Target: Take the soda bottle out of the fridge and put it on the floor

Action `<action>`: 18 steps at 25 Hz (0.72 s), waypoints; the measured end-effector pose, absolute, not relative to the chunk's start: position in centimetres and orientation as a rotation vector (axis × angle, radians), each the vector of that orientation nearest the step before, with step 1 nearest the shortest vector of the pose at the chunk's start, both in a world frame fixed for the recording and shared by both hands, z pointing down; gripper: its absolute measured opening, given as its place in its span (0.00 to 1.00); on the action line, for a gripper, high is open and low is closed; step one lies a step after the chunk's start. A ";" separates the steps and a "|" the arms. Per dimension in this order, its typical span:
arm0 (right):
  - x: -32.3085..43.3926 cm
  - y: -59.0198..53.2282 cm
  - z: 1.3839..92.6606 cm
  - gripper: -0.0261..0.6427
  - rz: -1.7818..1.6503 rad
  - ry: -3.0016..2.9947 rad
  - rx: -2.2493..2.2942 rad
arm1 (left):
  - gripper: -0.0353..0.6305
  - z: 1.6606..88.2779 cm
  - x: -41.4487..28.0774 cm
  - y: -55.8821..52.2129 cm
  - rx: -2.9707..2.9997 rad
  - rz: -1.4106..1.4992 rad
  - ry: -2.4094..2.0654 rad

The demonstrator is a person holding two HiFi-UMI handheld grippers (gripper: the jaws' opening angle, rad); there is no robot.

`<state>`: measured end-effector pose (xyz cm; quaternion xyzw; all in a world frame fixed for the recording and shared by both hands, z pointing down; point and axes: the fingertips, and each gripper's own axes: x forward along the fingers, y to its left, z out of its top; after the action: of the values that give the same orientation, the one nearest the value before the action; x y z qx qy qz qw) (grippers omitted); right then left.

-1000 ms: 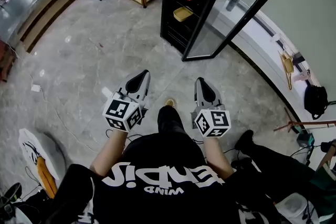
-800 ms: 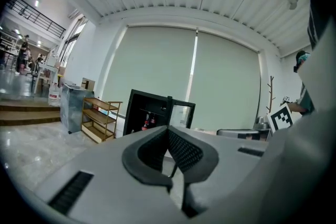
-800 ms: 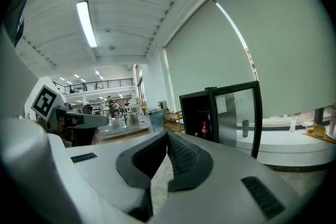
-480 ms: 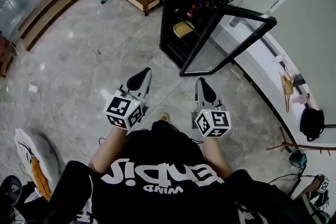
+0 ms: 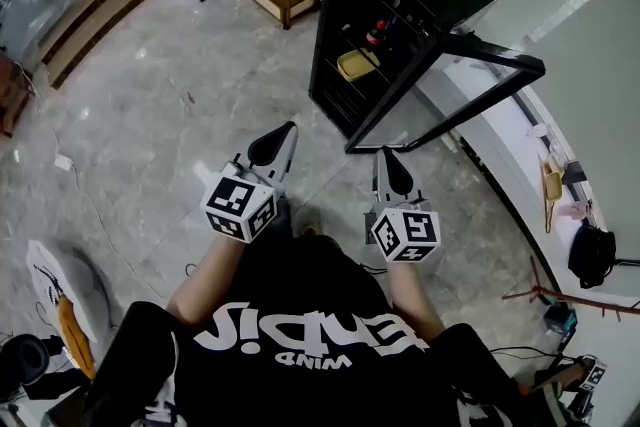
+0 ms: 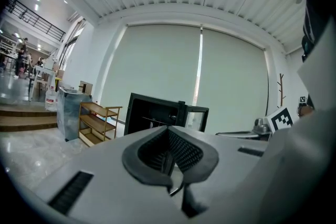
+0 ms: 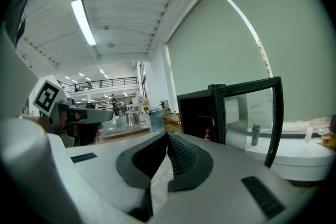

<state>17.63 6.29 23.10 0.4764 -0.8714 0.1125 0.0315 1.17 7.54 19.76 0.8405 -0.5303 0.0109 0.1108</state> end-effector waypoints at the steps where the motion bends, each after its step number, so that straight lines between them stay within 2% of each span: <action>1: 17.4 5.6 23.1 0.07 0.350 -2.680 1.470 | 0.06 19.7 1.0 6.7 2.474 0.034 -1.547; 18: 12.6 -6.5 22.8 0.07 0.395 -2.549 1.761 | 0.06 19.3 -2.0 -7.7 2.649 0.102 -1.222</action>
<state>12.58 -6.52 22.82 0.5638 -0.8161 0.1265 0.0091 -2.02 -7.69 19.31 0.9019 -0.4161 0.0346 0.1109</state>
